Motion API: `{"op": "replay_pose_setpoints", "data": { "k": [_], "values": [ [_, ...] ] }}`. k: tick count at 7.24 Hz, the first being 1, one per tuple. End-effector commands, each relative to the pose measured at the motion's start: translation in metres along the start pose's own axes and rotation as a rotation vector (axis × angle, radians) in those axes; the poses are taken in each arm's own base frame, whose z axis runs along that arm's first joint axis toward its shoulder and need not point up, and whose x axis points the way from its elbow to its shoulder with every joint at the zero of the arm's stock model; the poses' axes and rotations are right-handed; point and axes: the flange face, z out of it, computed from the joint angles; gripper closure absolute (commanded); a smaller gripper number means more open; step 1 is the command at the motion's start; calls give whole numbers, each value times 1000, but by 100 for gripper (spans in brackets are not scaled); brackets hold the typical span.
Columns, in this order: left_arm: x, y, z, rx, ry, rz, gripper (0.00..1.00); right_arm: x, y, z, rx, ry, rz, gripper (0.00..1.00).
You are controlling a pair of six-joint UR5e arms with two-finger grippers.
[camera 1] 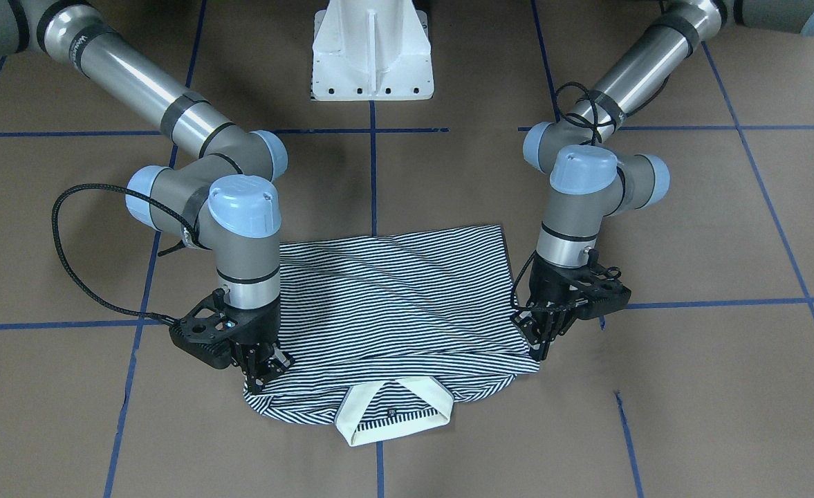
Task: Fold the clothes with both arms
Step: 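Lower the folded hem near the collar and open both grippers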
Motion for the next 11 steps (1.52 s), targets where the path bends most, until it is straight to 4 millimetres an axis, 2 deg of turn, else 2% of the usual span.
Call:
{"op": "replay_pose_setpoints", "data": {
  "k": [1, 4, 5, 6, 8, 9, 10, 11],
  "values": [
    [-1, 0, 0, 0, 0, 0, 82, -6, -9, -2, -1, -2, 8, 100],
    [1, 0, -2, 0, 4, -2, 79, -1, -9, 6, -4, 16, -6, 100],
    [2, 0, -2, 0, 6, 0, 76, 3, -7, 9, -6, 24, -21, 52],
    [3, 0, -3, 1, 9, 0, 75, 6, -8, 12, -6, 30, -38, 45],
    [7, -1, -5, 1, 16, -5, 75, 6, -6, 12, -9, 29, -39, 37],
    [9, -1, -10, -1, 33, -5, 75, -1, -7, 1, -20, 7, -35, 38],
    [23, -3, -27, -1, 99, -9, 75, 15, -4, -18, -93, -21, -31, 38],
    [21, -4, -41, -1, 122, -12, 75, 57, -2, -39, -117, -50, -26, 37]
  ]
}}
